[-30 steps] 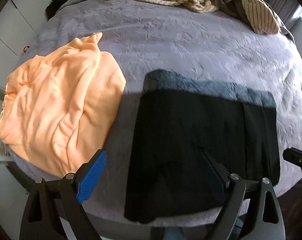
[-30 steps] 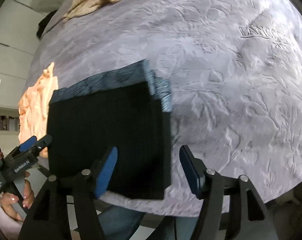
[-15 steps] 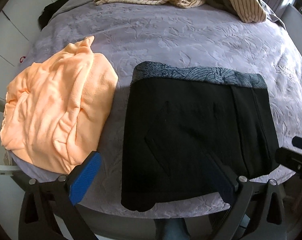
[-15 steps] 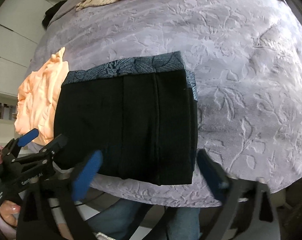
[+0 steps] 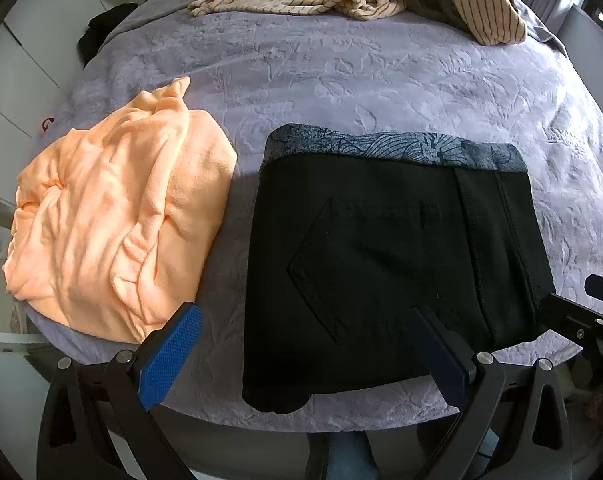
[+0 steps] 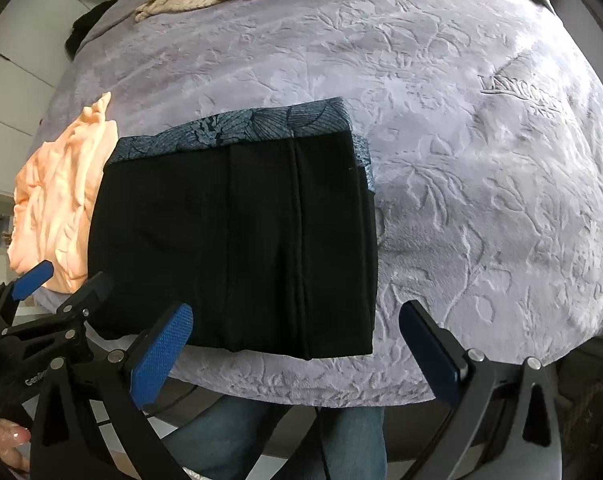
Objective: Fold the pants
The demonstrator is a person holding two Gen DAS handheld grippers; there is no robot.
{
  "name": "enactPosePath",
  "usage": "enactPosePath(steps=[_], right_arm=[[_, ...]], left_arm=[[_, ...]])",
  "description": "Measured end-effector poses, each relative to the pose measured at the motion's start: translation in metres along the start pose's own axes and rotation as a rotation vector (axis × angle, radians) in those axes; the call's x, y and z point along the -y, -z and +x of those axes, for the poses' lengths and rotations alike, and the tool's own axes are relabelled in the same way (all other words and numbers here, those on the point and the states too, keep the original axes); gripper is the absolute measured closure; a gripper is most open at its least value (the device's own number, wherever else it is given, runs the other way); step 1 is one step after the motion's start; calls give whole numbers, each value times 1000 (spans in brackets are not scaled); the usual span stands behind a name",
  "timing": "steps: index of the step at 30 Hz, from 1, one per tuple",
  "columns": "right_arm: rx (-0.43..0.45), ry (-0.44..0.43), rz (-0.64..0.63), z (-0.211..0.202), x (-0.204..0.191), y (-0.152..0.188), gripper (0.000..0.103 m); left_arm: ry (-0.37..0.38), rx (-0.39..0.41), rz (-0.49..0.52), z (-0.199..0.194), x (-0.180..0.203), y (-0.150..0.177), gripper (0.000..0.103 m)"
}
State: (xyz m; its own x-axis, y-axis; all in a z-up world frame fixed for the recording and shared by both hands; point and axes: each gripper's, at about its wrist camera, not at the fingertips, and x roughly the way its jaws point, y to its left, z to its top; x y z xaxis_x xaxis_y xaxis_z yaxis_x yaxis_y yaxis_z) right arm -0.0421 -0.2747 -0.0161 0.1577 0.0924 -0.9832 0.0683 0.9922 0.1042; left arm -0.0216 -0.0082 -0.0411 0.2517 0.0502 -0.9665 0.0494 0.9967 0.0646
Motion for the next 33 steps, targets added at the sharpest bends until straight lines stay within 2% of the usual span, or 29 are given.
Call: enactPosePath(steps=[33], right_arm=[[0, 30, 2, 0, 0, 3, 0]], left_arm=[[6, 2, 3, -2, 5, 6, 0]])
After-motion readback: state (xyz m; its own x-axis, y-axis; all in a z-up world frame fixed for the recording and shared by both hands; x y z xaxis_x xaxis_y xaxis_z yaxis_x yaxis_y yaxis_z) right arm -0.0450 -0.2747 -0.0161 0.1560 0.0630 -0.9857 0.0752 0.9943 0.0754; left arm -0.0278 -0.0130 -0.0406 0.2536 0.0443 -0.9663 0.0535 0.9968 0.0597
